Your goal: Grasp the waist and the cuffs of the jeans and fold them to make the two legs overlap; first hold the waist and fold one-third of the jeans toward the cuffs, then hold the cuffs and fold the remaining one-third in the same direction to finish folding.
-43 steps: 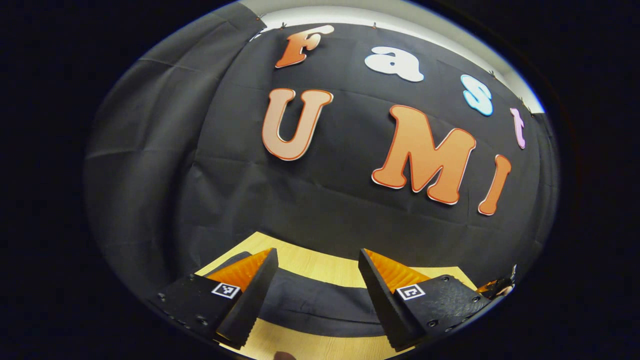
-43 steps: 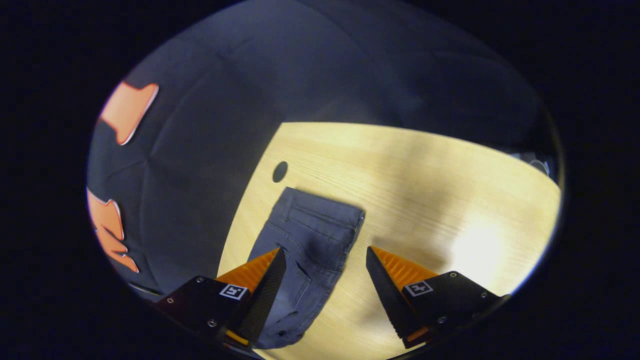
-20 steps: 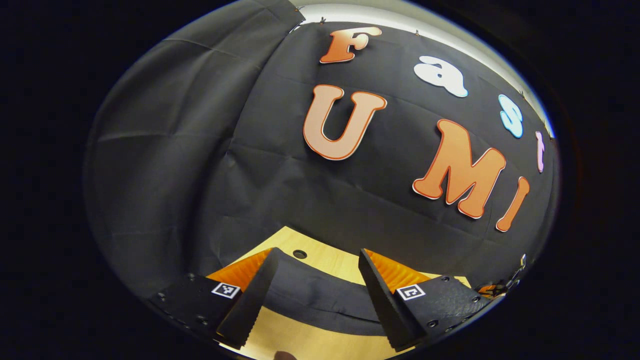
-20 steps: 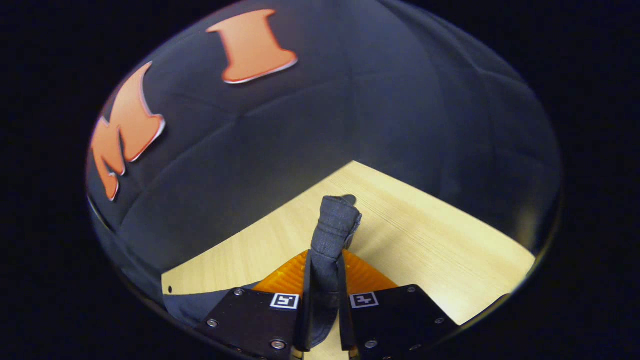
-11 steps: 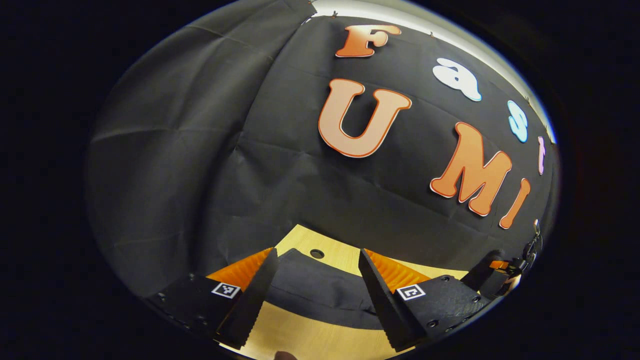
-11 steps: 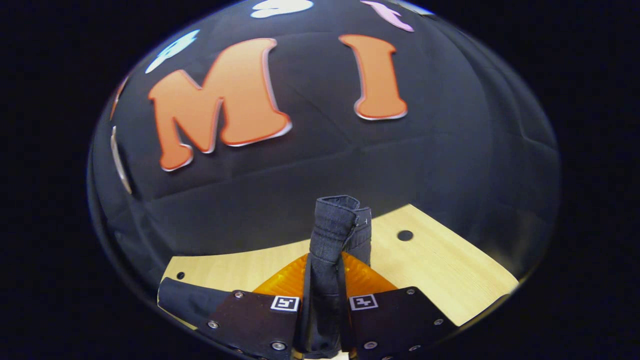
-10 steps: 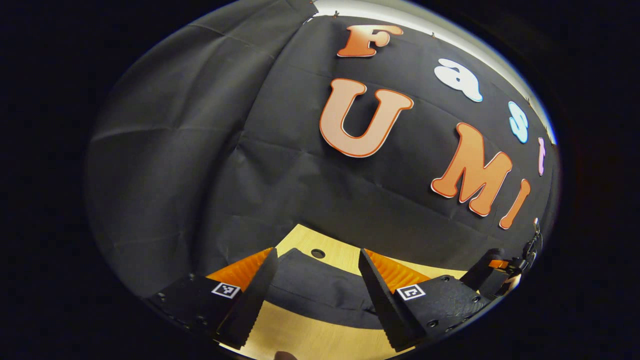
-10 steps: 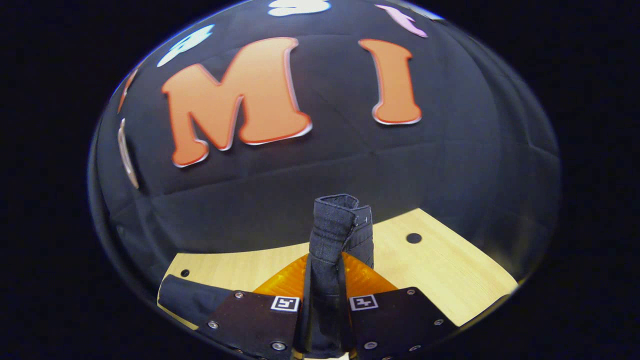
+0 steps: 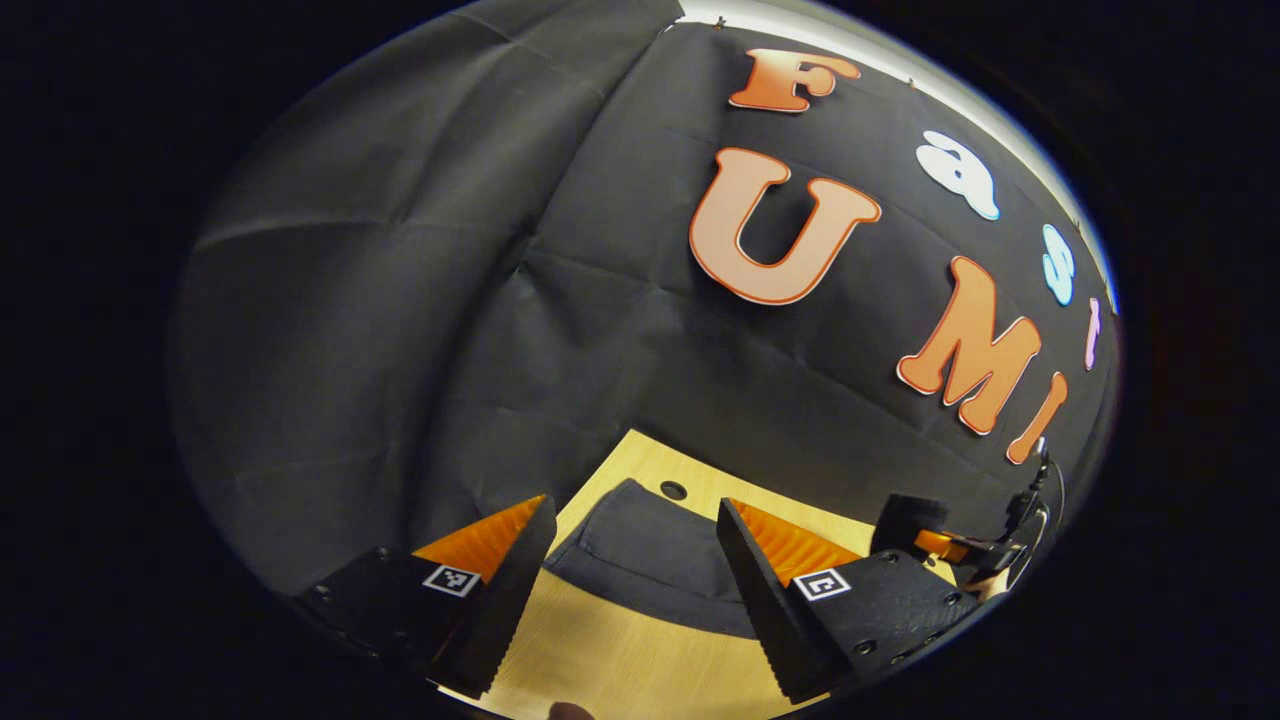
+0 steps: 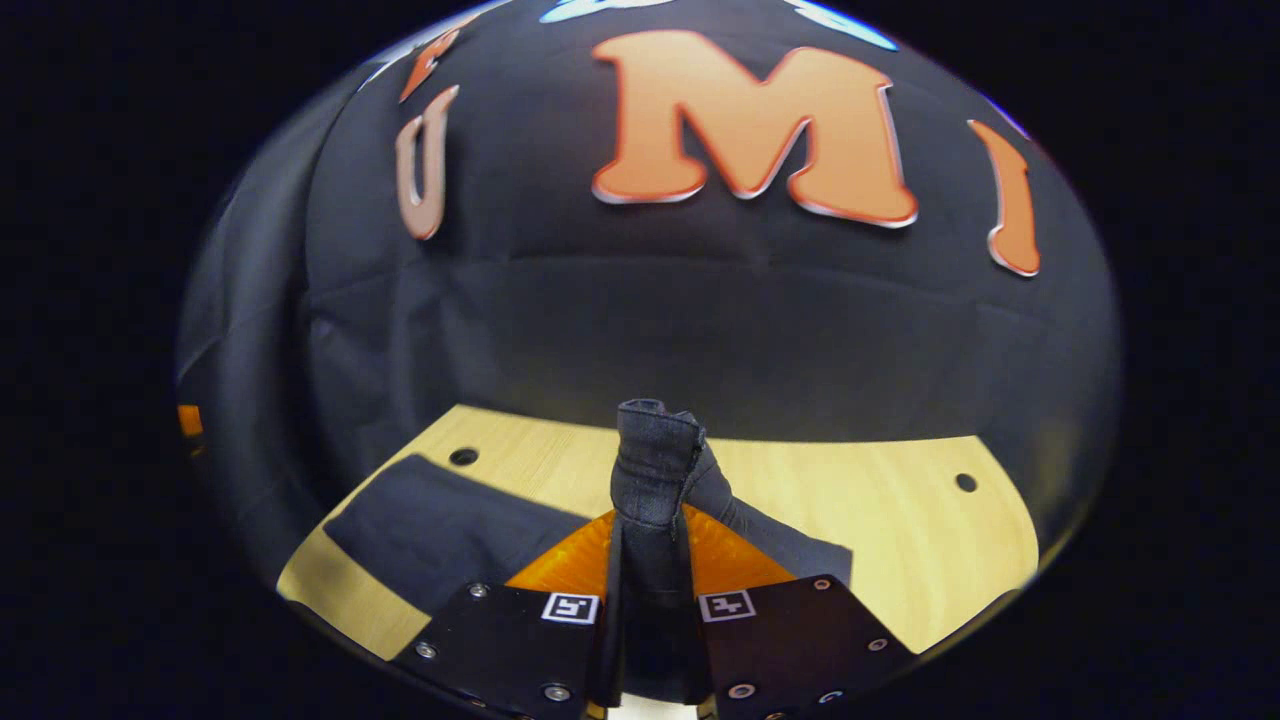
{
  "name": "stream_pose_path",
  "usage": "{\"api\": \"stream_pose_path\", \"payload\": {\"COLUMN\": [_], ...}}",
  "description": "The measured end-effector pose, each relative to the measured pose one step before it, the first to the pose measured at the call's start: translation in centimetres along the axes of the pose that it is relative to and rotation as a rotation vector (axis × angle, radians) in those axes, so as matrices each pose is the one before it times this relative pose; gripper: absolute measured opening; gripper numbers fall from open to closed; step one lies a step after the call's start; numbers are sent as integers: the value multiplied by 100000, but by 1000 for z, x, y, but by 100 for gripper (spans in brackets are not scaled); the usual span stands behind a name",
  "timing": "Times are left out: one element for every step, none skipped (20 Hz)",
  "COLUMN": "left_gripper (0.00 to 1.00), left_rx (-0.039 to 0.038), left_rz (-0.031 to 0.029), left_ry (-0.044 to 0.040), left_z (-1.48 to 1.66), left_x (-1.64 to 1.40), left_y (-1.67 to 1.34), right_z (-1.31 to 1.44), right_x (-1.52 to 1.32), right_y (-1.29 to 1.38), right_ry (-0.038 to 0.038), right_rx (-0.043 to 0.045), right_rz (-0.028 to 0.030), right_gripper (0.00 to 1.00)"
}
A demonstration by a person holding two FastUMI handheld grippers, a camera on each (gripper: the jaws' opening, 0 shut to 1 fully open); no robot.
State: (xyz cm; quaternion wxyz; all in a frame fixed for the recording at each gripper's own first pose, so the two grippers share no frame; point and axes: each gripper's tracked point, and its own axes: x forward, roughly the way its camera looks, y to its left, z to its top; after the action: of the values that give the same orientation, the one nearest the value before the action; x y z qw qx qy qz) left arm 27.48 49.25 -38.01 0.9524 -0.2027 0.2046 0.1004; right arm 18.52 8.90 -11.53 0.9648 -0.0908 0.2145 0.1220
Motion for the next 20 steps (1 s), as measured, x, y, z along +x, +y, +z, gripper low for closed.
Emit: {"api": "stream_pose_path", "payload": {"left_gripper": [98,97,97,97,97,98,98,98,98,98,98,98,98,98,98,98,98,98,98,100], "left_rx": [-681,-530,-281,-320,-573,-835,-942,-1105,-1563,-2170,-2823,-3296,-4205,-5301,-7032,-6990,-5707,-5137,-5054,-4395], "left_rz": [498,394,362,383,-3,-357,-500,-449,-391,-965,-899,-929,-296,-239,-424,379,1183,1399,923,1398], "left_ry": [536,678,701,895,990,900,851,1071,1033,1069,1073,1147,1360,1507,2048,2221,2850,3308,3427,2103], "left_z": [-326,-141,-238,-286,-342,-280,-267,-186,-495,-310,-360,-400,-607,-537,-837,-502,-822,-842,-1109,-563], "left_x": [56,9,64,164,167,116,277,232,422,291,355,446,609,609,658,942,1239,1136,1264,1162], "left_y": [437,490,468,365,87,195,-22,-110,-40,-61,-130,54,28,282,189,512,1084,1007,1231,903], "right_z": [-916,-964,-628,-463,-459,-199,-38,-408,-231,-706,-328,-118,178,310,316,175,221,103,118,-55], "right_x": [-232,38,-373,611,-40,63,-53,226,-59,-482,-115,242,14,-399,-584,-857,-817,-929,-777,-631], "right_y": [509,805,299,-31,-216,-231,-304,466,306,924,860,651,304,41,-5,82,-111,-78,-286,-371], "right_ry": [3136,3498,2521,2244,2912,2408,1857,1786,1951,3236,2837,2349,50,-480,-128,169,18,207,617,699], "right_rx": [-2063,-1861,-1808,-1517,-1402,-932,291,891,2972,5190,4809,3595,2968,2832,2700,2476,2381,2219,2298,2187], "right_rz": [2245,2259,2287,841,1304,1030,60,-312,920,4536,4203,2199,894,1198,1077,1227,1137,1226,1027,707], "right_gripper": [22,22,22,22,22,22,22,22,22,38,53,69,84,100,100,99,99,99,99,99]}}
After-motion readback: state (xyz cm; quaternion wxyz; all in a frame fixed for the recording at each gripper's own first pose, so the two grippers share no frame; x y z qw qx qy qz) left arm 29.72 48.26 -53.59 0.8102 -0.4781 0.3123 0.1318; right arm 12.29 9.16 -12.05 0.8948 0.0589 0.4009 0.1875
